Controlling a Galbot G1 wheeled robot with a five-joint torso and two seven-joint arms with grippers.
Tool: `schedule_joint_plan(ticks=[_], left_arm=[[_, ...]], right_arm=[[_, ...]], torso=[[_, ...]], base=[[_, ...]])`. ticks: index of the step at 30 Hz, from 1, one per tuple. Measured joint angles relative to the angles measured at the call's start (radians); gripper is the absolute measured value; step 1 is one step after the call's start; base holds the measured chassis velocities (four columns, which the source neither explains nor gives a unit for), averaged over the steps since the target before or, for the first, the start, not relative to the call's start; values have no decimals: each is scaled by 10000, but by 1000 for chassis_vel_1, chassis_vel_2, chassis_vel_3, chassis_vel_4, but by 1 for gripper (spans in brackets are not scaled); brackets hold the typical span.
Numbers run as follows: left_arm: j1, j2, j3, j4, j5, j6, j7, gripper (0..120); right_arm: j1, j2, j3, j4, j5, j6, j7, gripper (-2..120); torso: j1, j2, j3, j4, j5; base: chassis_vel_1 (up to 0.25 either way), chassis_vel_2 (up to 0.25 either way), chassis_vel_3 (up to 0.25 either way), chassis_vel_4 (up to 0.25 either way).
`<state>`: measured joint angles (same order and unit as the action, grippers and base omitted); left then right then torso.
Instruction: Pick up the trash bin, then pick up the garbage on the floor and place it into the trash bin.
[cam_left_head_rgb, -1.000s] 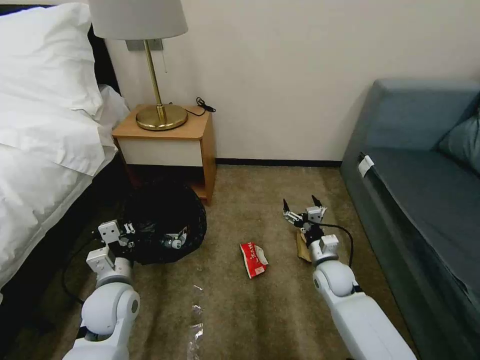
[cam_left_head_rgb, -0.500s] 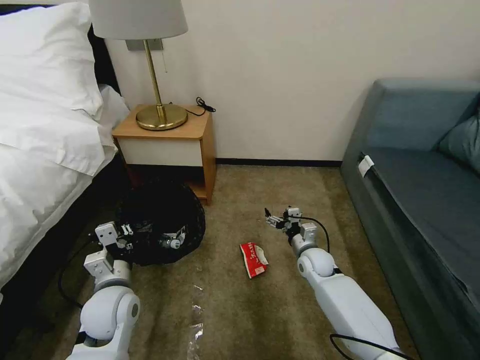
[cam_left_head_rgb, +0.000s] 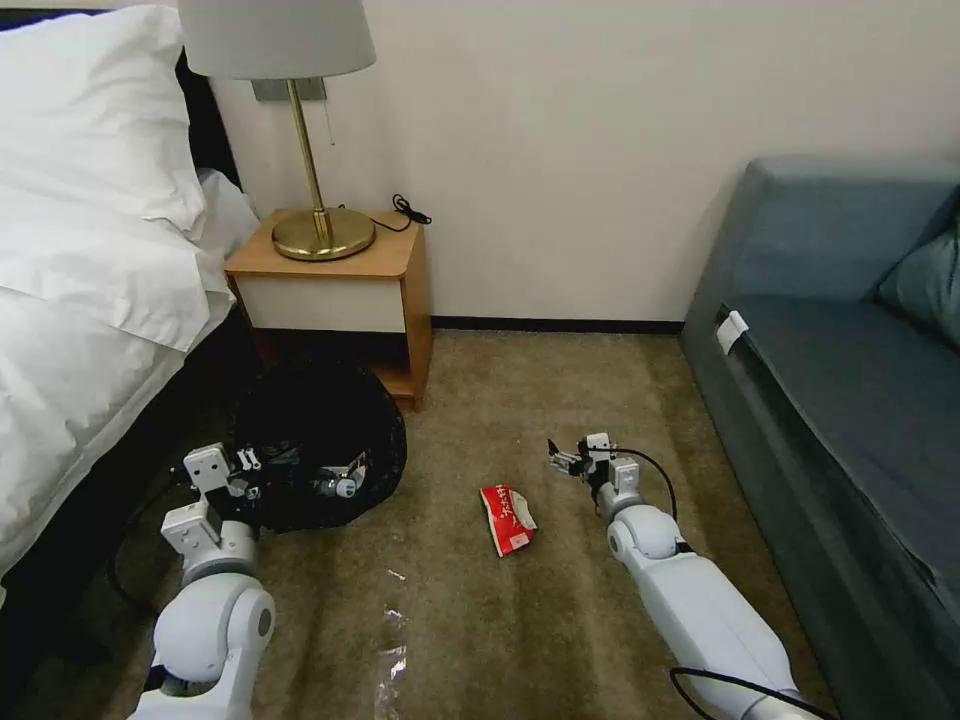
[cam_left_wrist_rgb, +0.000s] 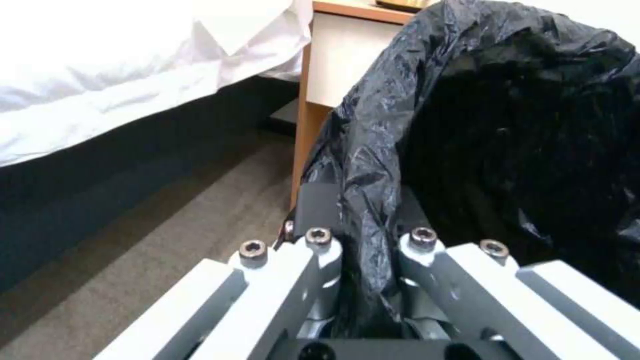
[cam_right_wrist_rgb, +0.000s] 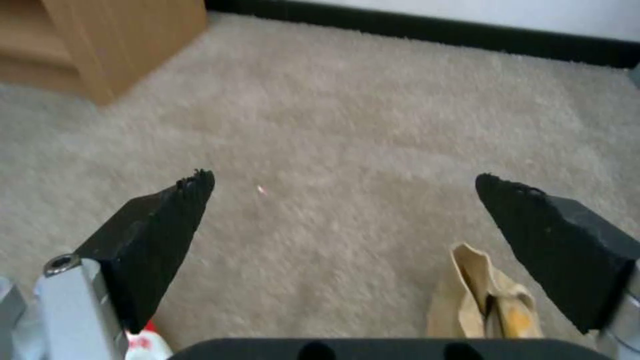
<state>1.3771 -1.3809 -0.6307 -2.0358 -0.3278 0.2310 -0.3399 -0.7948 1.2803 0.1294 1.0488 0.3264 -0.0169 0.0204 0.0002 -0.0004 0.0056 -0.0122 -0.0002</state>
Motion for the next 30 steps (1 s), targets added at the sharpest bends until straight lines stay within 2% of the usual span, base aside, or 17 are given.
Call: schedule_joint_plan(ticks=[11, 21, 30], left_arm=[[19, 30, -10, -215, -12, 71, -29, 4], [50, -7, -6, -304, -7, 90, -86, 4], [138, -6, -31, -435, 2, 126, -110, 4]], right_arm=[[752, 235, 224, -1676, -1259, 155, -180, 100], [644, 120, 363, -1896, -1531, -330, -44, 100], [575, 262, 457, -2455, -1808, -342, -360, 100]], torso=[[0, 0, 0, 2, 1], [0, 0, 0, 0, 3], [0, -1, 0, 1, 2]], base=[[0, 0, 0, 0], [0, 0, 0, 0], [0, 0, 0, 0]])
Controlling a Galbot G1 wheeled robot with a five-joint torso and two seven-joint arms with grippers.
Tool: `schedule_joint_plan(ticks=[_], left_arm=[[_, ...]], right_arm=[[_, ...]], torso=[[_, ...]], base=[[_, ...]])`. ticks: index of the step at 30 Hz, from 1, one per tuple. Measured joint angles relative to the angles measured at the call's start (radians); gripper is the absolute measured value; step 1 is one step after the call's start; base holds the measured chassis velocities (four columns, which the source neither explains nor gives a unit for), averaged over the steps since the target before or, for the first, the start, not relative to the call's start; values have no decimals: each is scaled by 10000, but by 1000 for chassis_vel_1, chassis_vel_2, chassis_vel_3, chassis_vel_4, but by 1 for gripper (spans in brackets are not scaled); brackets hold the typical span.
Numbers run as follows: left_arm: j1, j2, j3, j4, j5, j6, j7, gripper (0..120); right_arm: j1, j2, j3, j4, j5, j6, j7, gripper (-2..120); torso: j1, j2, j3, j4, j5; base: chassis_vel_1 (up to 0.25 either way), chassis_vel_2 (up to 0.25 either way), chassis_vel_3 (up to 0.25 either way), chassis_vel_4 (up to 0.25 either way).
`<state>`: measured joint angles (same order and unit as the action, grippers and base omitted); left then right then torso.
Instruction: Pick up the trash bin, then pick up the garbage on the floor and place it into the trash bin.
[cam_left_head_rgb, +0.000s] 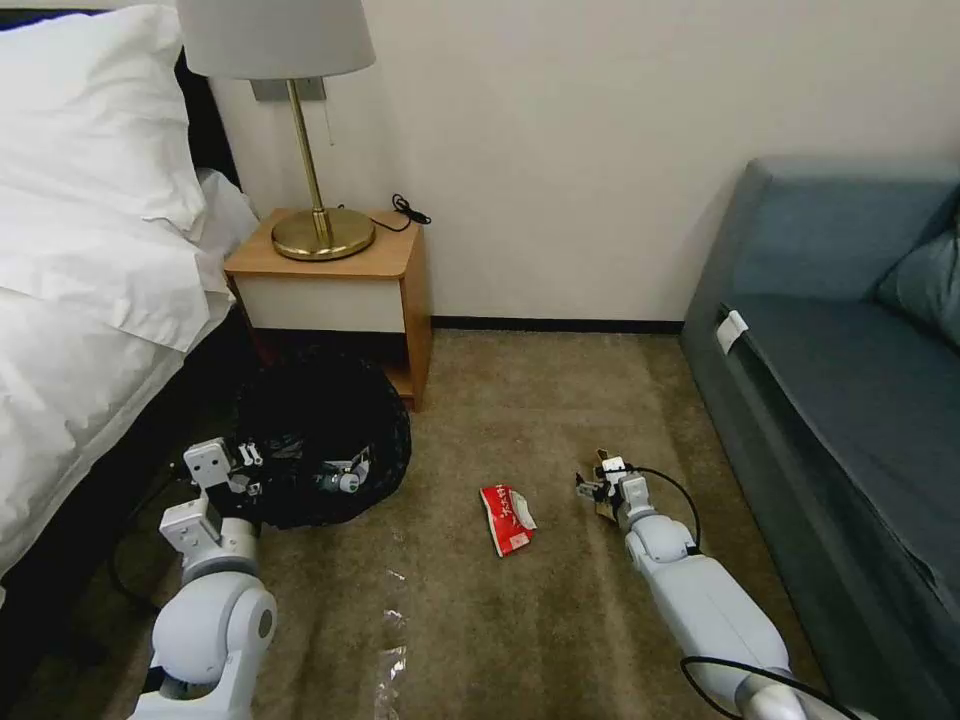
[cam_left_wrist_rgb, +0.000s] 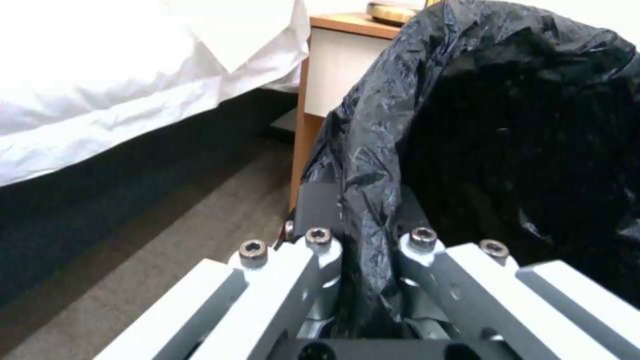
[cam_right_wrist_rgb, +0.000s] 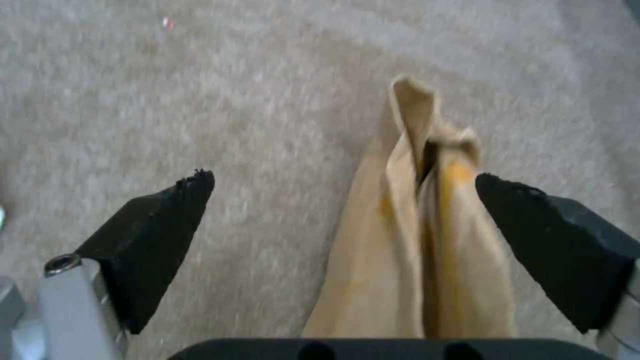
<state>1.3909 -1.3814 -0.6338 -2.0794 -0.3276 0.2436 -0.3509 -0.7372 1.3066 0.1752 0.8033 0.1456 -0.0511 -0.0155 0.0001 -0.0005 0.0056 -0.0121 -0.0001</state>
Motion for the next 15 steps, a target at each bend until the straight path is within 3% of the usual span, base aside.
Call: schedule_joint_plan(ticks=[15], left_arm=[[53, 197, -169, -173, -165, 26, 0, 4]], right_arm=[[668, 245, 756, -1583, -451, 297, -345, 100]], torso=[[0, 1, 0, 2, -2]], base=[[0, 0, 0, 0]])
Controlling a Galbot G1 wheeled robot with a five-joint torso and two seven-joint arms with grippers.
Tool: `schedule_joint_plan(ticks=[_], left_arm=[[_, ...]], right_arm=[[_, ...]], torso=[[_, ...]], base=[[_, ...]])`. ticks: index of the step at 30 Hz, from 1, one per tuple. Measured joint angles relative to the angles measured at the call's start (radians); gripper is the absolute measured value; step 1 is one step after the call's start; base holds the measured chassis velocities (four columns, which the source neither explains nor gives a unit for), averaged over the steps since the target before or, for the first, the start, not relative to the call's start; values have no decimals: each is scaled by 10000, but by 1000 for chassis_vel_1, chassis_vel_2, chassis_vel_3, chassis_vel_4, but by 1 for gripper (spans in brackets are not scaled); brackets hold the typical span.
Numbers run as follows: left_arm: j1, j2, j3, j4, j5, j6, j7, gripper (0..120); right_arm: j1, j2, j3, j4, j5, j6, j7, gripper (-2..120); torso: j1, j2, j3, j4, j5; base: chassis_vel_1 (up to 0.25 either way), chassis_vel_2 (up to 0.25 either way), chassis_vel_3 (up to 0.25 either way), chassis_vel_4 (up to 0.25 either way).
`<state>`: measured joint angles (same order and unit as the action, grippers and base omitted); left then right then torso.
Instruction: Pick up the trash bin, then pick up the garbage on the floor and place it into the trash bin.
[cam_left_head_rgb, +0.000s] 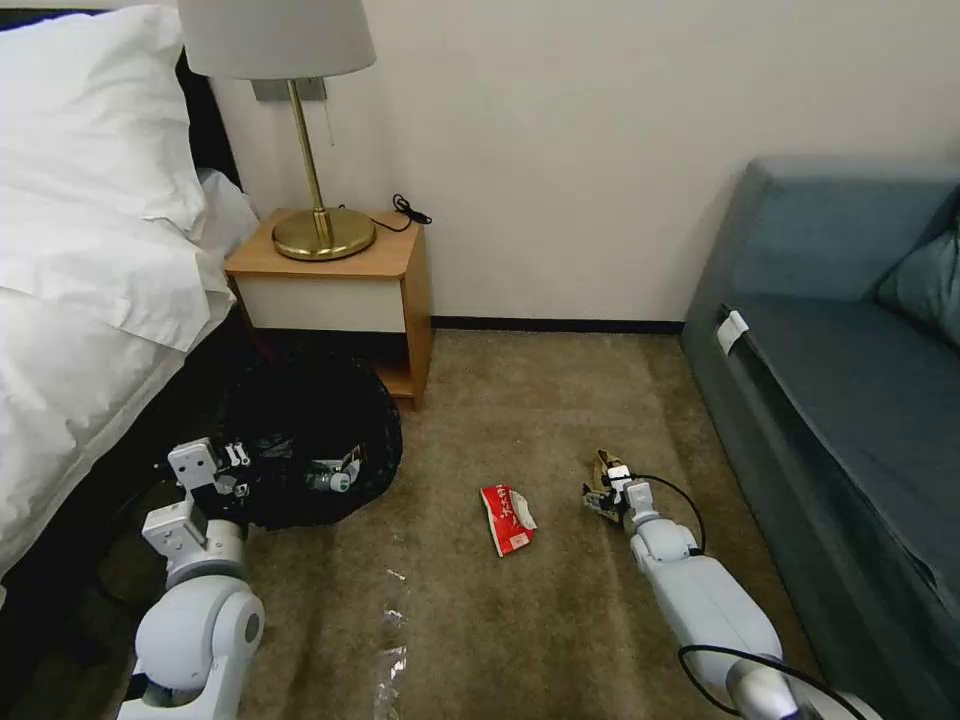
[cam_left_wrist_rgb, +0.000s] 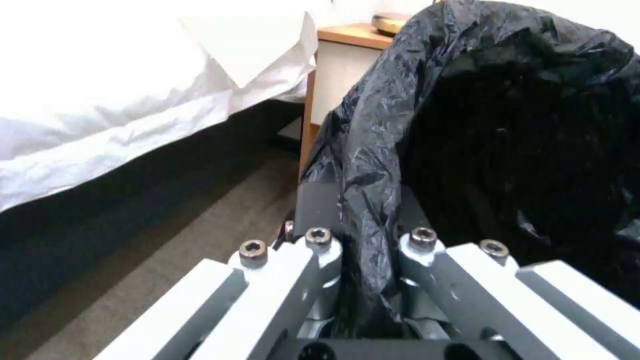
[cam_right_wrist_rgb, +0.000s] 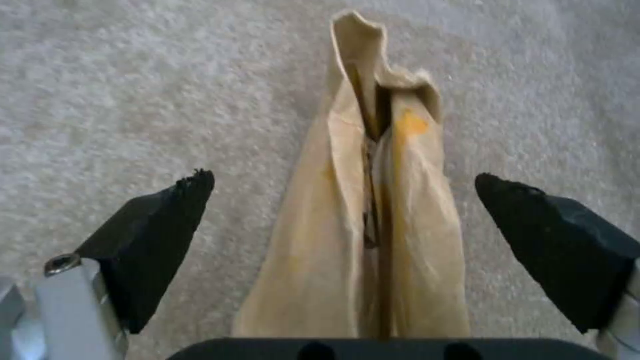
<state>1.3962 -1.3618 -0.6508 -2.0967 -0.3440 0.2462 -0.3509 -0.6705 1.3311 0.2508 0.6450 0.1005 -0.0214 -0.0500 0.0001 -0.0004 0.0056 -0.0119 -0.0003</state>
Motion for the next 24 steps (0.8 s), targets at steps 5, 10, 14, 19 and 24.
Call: schedule_joint_plan(ticks=[5, 10, 14, 19, 24], left_arm=[[-66, -5, 97, 3, -6, 23, -7, 4], [-63, -7, 148, 0, 1, 38, -22, 4], [-32, -1, 127, -55, 2, 44, -32, 4], [-18, 1, 75, -68, -2, 44, -33, 4], [-19, -18, -1, -69, -26, 40, -26, 4]], right_arm=[[-38, 20, 281, -226, -90, 105, -303, 100], [-77, 92, 532, -449, -247, 340, -513, 87], [-67, 151, 678, -580, -363, 508, -613, 70], [-66, 213, 760, -584, -381, 518, -615, 47], [-164, 173, 789, -465, -434, 519, -723, 32]], torso=[[0, 0, -1, -2, 1], [0, 0, 0, -2, 0], [0, 0, 0, -1, 1], [0, -1, 0, -1, 1], [0, 0, 0, -1, 1]], base=[[0, 0, 0, 0], [0, 0, 0, 0], [0, 0, 0, 0], [0, 0, 0, 0], [0, 0, 0, 0]])
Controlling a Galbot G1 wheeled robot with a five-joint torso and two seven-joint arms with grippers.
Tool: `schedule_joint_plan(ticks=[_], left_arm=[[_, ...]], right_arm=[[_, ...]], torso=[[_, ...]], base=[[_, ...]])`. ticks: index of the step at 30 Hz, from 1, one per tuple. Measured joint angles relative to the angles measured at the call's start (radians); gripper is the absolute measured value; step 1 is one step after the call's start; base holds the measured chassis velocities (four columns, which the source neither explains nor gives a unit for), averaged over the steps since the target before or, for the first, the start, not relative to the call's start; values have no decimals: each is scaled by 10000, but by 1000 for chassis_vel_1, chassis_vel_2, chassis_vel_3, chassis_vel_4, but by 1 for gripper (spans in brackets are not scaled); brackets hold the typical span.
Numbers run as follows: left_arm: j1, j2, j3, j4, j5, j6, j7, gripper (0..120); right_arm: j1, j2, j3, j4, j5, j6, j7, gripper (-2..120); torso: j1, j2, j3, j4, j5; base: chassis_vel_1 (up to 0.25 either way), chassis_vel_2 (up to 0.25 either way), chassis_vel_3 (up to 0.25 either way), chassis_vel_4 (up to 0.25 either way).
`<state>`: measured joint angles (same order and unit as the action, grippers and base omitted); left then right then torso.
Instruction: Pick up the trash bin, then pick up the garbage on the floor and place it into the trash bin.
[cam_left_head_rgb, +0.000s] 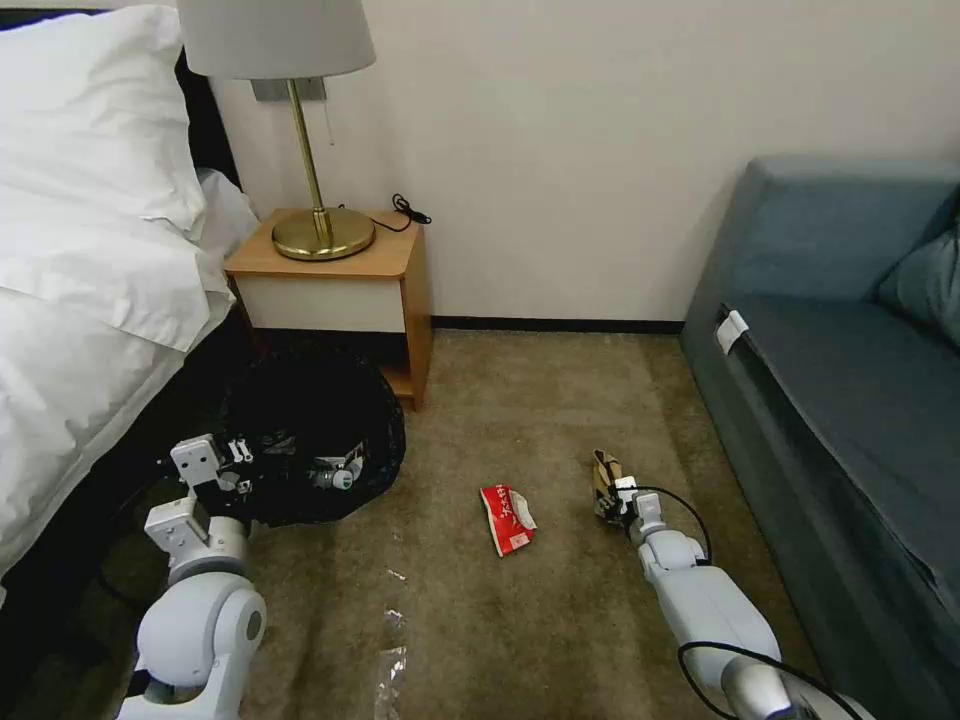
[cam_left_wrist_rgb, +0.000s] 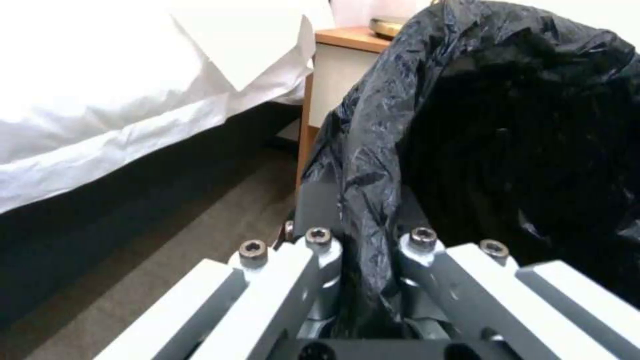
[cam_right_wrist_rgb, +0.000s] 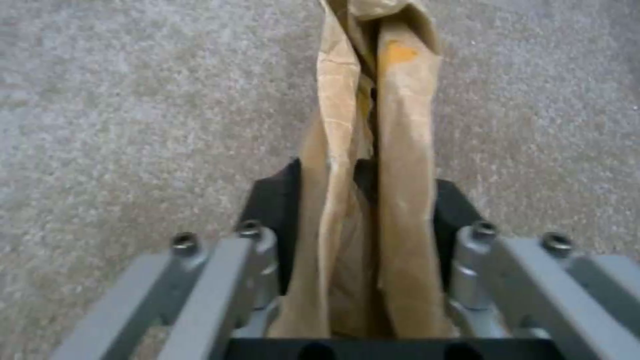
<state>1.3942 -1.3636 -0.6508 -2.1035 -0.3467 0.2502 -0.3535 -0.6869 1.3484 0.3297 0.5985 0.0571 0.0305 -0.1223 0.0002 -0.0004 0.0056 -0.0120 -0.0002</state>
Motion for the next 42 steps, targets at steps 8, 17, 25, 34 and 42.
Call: schedule_joint_plan(ticks=[8, 17, 25, 34, 42], left_arm=[[-25, -49, -19, 3, -35, -29, 19, 4], [-35, -65, 22, 26, -30, -32, 24, 4], [-33, -107, 56, 126, 4, -44, 31, 4], [-141, -232, 222, 334, 77, -48, 32, 4], [-258, -288, 201, 519, 62, -69, 31, 4]], right_arm=[[-179, -73, 109, 114, -30, 26, -6, 2], [-284, -37, 189, 188, -57, 82, -12, 0], [-481, -126, -165, 1341, 529, 168, 233, 0], [-1082, -483, -2100, 5281, 2371, 50, 1277, 0], [-625, -585, -3901, 7876, 3364, -125, 2338, 0]], torso=[[0, 0, 0, 0, 0], [0, 0, 0, -1, 0], [0, 0, 1, 0, -1], [0, 0, 0, 0, -3], [-1, 0, 0, 0, -2]], base=[[0, 0, 0, 0], [0, 0, 0, 0], [0, 0, 0, 0], [0, 0, 0, 0], [0, 0, 0, 0]])
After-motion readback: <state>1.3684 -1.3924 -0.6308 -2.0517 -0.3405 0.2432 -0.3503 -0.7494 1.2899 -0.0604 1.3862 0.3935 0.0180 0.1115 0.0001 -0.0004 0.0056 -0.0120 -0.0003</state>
